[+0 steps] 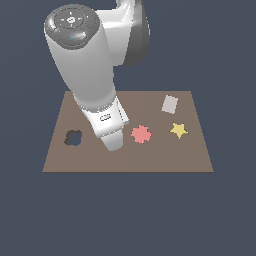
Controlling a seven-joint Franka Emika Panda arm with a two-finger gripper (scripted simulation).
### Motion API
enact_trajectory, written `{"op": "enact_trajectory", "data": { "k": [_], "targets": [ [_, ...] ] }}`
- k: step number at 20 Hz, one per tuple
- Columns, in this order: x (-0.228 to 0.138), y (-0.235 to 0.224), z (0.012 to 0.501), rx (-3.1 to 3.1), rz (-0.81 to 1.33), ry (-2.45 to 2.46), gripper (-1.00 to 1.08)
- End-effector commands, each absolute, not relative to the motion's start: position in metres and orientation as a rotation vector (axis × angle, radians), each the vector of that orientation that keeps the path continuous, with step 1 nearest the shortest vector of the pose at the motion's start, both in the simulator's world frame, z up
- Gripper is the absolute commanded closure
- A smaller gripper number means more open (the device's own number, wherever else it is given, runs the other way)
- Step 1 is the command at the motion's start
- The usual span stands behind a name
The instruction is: Insert a designated object into the corresponding slot on a board.
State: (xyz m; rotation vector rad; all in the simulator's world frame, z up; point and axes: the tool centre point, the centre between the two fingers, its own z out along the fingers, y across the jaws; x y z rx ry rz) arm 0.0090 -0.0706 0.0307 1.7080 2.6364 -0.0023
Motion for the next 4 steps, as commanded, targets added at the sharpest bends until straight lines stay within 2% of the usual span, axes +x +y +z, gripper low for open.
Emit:
{"op": "enact_trajectory", "data": {
  "k": [1, 4],
  "targets": [
    [0.0091, -0.0707, 0.0307, 1.708, -0.002, 2.636, -0.92],
    [0.0091, -0.0707, 0.0307, 1.708, -0.002, 2.636, -0.92]
  ]
}}
